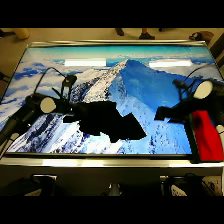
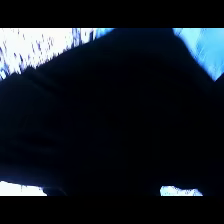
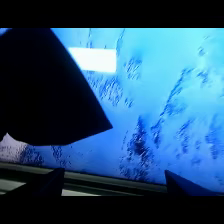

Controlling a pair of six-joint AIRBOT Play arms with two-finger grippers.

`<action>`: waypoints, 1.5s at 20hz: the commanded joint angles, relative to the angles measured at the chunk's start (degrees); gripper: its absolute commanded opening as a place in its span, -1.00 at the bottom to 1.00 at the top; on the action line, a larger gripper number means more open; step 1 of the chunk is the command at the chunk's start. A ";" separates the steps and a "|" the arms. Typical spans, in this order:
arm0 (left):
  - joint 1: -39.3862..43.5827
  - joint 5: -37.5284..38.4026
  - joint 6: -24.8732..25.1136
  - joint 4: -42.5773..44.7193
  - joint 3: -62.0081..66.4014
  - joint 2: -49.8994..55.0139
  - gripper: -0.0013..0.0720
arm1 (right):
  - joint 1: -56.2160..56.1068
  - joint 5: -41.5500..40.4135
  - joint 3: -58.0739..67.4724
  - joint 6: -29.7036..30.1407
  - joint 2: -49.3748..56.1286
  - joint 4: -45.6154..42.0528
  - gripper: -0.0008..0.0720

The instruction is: Fold the shirts.

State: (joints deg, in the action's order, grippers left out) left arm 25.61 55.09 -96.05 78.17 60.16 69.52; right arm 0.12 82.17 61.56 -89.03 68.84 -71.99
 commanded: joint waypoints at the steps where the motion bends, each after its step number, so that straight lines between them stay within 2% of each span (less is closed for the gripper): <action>1: 0.17 -1.70 0.68 -1.44 -6.03 -0.72 -0.88 | -0.04 -8.31 -13.79 3.45 4.87 10.95 0.92; 9: 0.17 -2.27 0.66 -1.20 -5.22 -6.23 -0.88 | -0.04 -16.46 -15.37 9.35 17.35 28.13 0.85; 10: 0.17 -2.27 0.66 -1.20 -5.22 -6.69 -0.88 | -0.04 -17.25 -15.32 9.94 18.10 29.81 0.67; 11: 0.15 -2.27 0.66 -1.20 -5.22 -6.91 -0.88 | -0.04 -18.05 -15.32 10.08 18.51 31.01 0.33; 12: 0.13 -2.25 0.63 -1.20 -5.22 -7.02 -0.88 | -0.04 -19.32 -15.32 10.05 18.64 31.61 -0.08; 13: 0.11 -2.21 0.66 -1.09 -5.14 -7.08 -0.88 | -0.04 -20.11 -15.02 10.27 18.64 31.98 -0.69; 14: 0.07 -1.81 0.66 -0.09 -4.46 -7.15 -0.88 | 0.02 -18.93 -13.68 11.76 18.32 31.80 -0.93; 16: 0.07 -0.02 0.63 6.51 0.20 -7.93 -0.88 | 0.02 -15.15 -7.82 15.17 15.30 29.59 -0.93; 18: 0.07 2.56 0.63 14.88 9.92 -9.60 -0.88 | 0.02 -13.07 2.71 15.13 8.74 23.15 -0.93; 20: 0.07 4.59 0.63 21.16 23.28 -11.52 -0.88 | 0.02 -13.66 15.85 12.83 0.07 14.82 -0.93; 23: 0.07 5.53 0.52 25.22 43.32 -14.58 -0.89 | 0.00 -18.29 32.48 6.34 -13.75 -1.75 -0.93; 26: 0.07 5.53 -3.37 25.40 51.95 -18.29 -0.88 | 0.02 -21.00 36.39 -1.01 -25.27 -11.06 -0.93; 28: 0.07 8.20 -3.56 25.62 51.91 -20.26 -0.88 | 0.02 -17.35 36.39 -2.67 -29.53 -11.54 -0.93; 30: 0.07 14.05 -3.43 27.04 51.36 -20.22 -0.88 | 0.00 -12.44 36.39 -2.93 -30.97 -12.81 -0.93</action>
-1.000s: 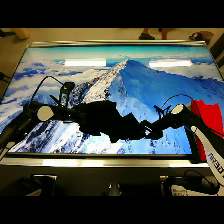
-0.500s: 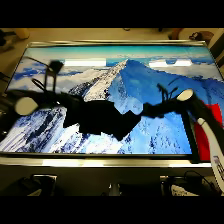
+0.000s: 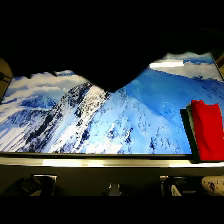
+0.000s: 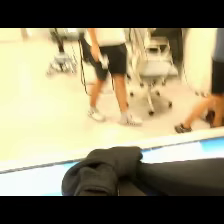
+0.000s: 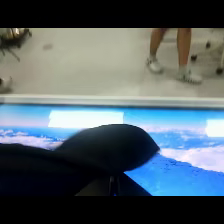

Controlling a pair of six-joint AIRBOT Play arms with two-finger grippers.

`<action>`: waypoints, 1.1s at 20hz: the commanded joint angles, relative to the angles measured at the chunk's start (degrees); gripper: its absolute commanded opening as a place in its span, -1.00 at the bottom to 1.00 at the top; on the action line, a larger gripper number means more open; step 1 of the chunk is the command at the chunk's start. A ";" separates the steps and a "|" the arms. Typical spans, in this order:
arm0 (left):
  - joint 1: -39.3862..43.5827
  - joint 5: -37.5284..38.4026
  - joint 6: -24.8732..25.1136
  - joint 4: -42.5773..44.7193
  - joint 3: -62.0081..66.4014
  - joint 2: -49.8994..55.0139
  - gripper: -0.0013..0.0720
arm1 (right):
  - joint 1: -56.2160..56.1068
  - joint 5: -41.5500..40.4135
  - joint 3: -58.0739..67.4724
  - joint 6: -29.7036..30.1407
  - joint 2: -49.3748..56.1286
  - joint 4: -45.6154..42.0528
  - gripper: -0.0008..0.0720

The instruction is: Fold the shirts.

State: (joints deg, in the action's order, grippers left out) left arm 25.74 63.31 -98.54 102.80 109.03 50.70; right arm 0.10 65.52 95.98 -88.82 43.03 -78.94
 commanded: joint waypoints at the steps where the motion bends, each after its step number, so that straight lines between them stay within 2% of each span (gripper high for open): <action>1: -0.07 7.76 -0.92 3.32 1.20 -1.22 -0.88 | 0.02 7.15 1.97 -3.13 -5.22 -6.91 -0.93; 5: -0.07 9.75 -0.61 6.95 -13.05 -0.81 -0.88 | 0.02 25.75 -0.87 -3.89 0.20 -16.85 -0.93; 7: -0.07 8.81 -4.44 6.29 -25.07 0.22 -0.88 | 0.02 28.85 -10.16 -4.50 3.15 -16.85 -0.93; 9: -0.07 2.08 -7.82 3.28 -37.90 2.62 -0.88 | 0.02 21.49 -23.91 -4.98 5.03 -12.63 -0.93; 12: -0.07 -12.68 -12.13 -2.60 -50.14 10.73 -0.88 | 0.02 2.64 -40.54 -8.90 9.68 -8.09 -0.93; 13: -0.09 -13.77 -13.09 -4.52 -50.45 15.37 -0.88 | 0.02 -1.07 -43.28 -10.86 11.98 -6.71 -0.92; 15: -0.09 -12.24 -13.07 -8.39 -47.43 24.37 -0.88 | 0.02 -2.82 -44.39 -12.59 16.35 -3.85 -0.92; 16: -0.09 -10.19 -12.70 -9.51 -44.74 27.98 -0.75 | 0.02 -3.39 -44.39 -12.55 17.79 -1.97 -0.92; 17: -0.39 -6.23 -11.02 -10.58 -40.83 31.12 -0.21 | 0.02 -3.72 -44.39 -12.50 18.62 -0.39 -0.92; 18: -1.03 -1.22 -7.98 -11.04 -36.30 33.51 0.59 | 0.02 -3.87 -44.37 -12.50 18.80 -0.22 -0.92; 19: -2.01 3.91 -4.44 -11.19 -32.11 34.75 0.96 | 0.04 -3.93 -44.37 -12.15 18.75 -0.35 -0.93; 20: -3.67 8.09 -0.72 -11.63 -28.76 34.71 0.96 | 0.02 -3.54 -44.37 -11.41 18.75 -0.81 -0.93; 22: -8.24 12.13 2.21 -14.12 -27.41 31.82 0.96 | 0.02 -1.25 -44.39 -9.46 18.75 -1.38 -0.93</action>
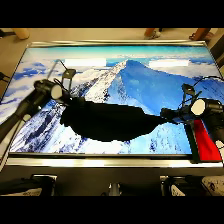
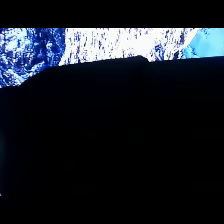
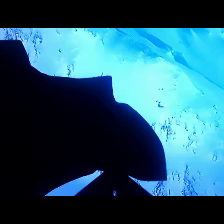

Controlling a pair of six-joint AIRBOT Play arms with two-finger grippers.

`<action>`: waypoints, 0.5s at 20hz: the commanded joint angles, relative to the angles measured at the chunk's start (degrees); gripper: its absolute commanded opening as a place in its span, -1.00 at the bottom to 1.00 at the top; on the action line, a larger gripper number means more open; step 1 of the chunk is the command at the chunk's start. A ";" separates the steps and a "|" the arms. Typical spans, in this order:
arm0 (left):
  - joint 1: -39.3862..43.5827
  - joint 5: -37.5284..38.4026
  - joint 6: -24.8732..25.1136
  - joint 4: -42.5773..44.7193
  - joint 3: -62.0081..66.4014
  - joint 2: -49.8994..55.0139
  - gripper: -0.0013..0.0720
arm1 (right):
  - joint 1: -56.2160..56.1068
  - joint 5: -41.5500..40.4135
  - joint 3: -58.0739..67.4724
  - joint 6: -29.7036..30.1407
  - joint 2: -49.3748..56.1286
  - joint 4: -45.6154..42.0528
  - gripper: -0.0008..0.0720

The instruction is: Fold the shirts.

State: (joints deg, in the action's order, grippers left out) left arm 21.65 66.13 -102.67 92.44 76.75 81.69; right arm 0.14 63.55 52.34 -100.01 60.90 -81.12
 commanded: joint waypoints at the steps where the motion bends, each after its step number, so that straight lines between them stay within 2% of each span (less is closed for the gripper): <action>1: -7.43 9.57 6.27 -7.74 2.60 -1.77 0.96 | -0.02 2.62 -0.72 2.58 0.87 0.76 -0.93; 4: -15.47 7.15 5.92 -17.90 -12.44 -10.38 0.95 | -0.02 4.63 -0.74 3.87 0.90 0.79 -0.92; 8: -19.12 -5.81 1.05 -24.83 -33.16 -16.31 0.88 | -0.02 3.72 -0.74 3.87 0.90 1.51 -0.92; 9: -19.06 -9.22 1.07 -27.52 -35.69 -15.98 0.82 | -0.02 3.63 -0.74 3.87 0.90 1.68 -0.92; 10: -18.78 -12.90 1.07 -30.64 -37.68 -15.30 0.65 | -0.02 3.61 -0.74 3.87 0.87 1.70 -0.92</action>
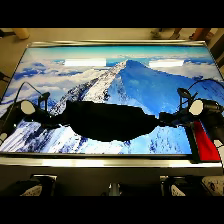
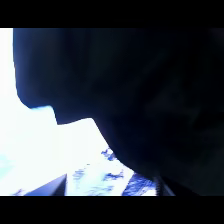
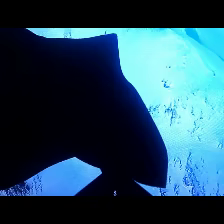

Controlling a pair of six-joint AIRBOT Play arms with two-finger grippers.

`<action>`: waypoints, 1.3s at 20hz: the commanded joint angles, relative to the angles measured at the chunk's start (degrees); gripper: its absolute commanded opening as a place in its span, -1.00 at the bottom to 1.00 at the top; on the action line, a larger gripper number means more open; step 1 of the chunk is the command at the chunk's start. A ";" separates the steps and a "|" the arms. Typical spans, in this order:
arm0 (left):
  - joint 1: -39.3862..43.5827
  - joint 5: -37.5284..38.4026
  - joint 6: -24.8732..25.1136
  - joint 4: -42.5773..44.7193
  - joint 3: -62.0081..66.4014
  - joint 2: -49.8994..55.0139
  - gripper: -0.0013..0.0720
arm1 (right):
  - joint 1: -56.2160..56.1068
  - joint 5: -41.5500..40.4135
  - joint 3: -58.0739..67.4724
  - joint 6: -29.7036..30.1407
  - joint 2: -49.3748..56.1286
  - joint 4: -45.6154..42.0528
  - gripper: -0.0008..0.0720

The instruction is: Fold the shirts.

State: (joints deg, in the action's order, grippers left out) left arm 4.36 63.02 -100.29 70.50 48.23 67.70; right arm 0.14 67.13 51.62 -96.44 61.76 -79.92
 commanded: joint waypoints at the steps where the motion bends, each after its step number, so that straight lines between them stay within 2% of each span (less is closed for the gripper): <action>1: -1.03 -12.92 -1.29 -10.93 -10.32 -0.46 0.60 | -0.02 0.02 -0.02 0.31 0.04 0.50 -0.92; 2: -0.44 -15.47 -1.29 -12.50 -10.84 0.79 0.52 | -0.02 0.02 -0.02 0.31 0.02 0.50 -0.92; 6: 1.92 -21.49 -1.29 -15.34 -10.82 5.66 0.51 | -0.02 -0.02 -0.02 0.28 0.02 0.50 -0.92; 8: 2.27 -23.78 -1.33 -15.58 -10.82 6.51 0.41 | -0.02 -0.02 -0.02 0.28 0.02 0.52 -0.92; 9: 2.25 -24.48 -1.31 -15.74 -10.82 6.69 0.21 | -0.02 -0.04 -0.02 0.28 0.02 0.52 -0.92; 10: 2.19 -24.72 -1.29 -15.69 -10.80 6.71 -0.29 | -0.02 -0.07 0.00 0.28 0.02 0.50 -0.92; 11: 2.12 -24.57 -0.98 -15.69 -10.56 6.58 -0.89 | -0.02 -0.13 0.22 0.28 0.02 0.48 -0.92; 12: 2.14 -24.02 2.03 -15.72 -9.49 5.90 -0.88 | -0.02 -0.39 1.09 0.35 0.00 0.35 -0.92; 15: 2.14 -21.24 15.89 -15.02 -0.20 -2.38 -0.89 | 0.00 -1.81 9.94 0.55 -1.44 -2.86 -0.92; 16: 2.14 -20.46 17.38 -13.07 4.81 -6.34 -0.89 | 0.00 -3.19 15.69 0.52 -2.27 -5.16 -0.93; 20: 2.14 -20.04 17.29 -2.29 32.72 -19.43 -0.89 | 0.00 -9.42 46.01 0.07 -4.15 -12.57 -0.93; 23: 2.14 -19.82 13.94 5.46 51.10 -23.30 -0.89 | -0.02 -10.97 65.85 0.07 -4.68 -14.03 -0.93; 26: 2.14 -16.48 8.39 13.42 56.37 -25.44 -0.89 | -0.02 -14.25 69.79 0.07 -7.96 -15.69 -0.93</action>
State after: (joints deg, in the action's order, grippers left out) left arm 6.57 43.92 -87.46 74.78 95.98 45.23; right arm 0.14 56.40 112.90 -96.25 55.99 -92.82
